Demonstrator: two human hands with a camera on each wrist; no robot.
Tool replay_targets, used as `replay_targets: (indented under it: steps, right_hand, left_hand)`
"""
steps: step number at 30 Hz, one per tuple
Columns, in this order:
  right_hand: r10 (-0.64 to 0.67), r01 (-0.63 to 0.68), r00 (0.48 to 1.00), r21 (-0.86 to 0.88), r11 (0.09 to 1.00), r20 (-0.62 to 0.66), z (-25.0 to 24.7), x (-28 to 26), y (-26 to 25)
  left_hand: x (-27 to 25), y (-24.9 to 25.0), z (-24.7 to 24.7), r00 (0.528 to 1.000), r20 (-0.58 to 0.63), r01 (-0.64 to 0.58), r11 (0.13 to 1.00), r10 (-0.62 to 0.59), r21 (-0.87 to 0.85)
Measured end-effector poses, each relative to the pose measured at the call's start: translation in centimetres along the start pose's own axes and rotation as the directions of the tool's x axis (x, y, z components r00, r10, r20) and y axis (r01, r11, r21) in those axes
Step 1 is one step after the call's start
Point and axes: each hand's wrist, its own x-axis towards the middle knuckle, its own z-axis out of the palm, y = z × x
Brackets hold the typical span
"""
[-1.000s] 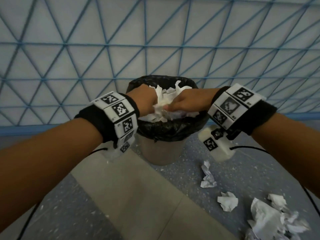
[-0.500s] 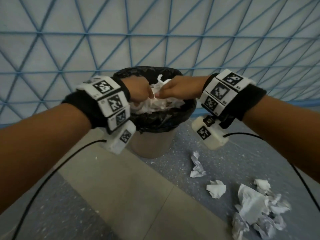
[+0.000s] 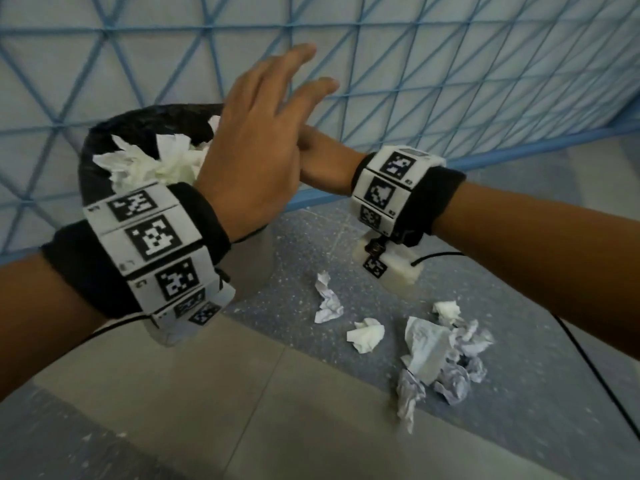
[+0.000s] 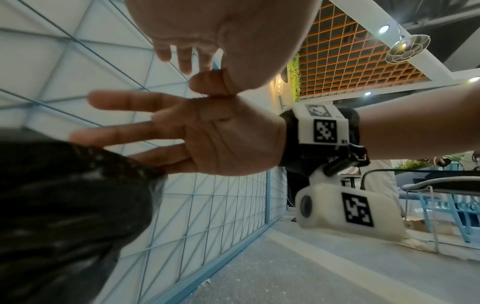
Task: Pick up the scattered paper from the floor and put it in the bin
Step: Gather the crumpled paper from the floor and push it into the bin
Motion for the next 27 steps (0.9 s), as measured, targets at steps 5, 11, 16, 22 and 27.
replay_targets:
  steps: [5,11,16,22,27]
  right_hand:
    - [-0.015,0.019,0.996,0.042,0.999,-0.09,0.8,-0.4,0.4]
    - [0.175,-0.154,0.931,0.089,0.984,-0.319,-0.5,-5.2,10.2]
    - [0.753,-0.685,0.658,-0.435,0.585,-0.023,0.7,-14.1,20.9]
    - [0.936,-0.859,0.345,-0.377,0.347,0.075,1.0,-21.3,24.8]
    - [0.962,-0.911,0.243,-0.312,0.269,0.12,2.0,-23.8,25.3]
  left_hand:
    - [0.2,1.2,0.3,0.977,-0.214,-0.03,0.968,-0.025,-0.25]
    - [-5.3,2.0,6.9,0.988,0.065,-0.111,0.934,0.141,-0.341]
    - [-10.3,2.7,15.7,0.589,0.808,0.153,0.981,0.003,-0.116]
    - [-12.3,5.7,21.9,0.304,0.949,0.234,0.972,-0.085,0.012]
    - [-14.2,6.5,23.1,0.42,0.905,0.135,0.991,-0.071,0.016]
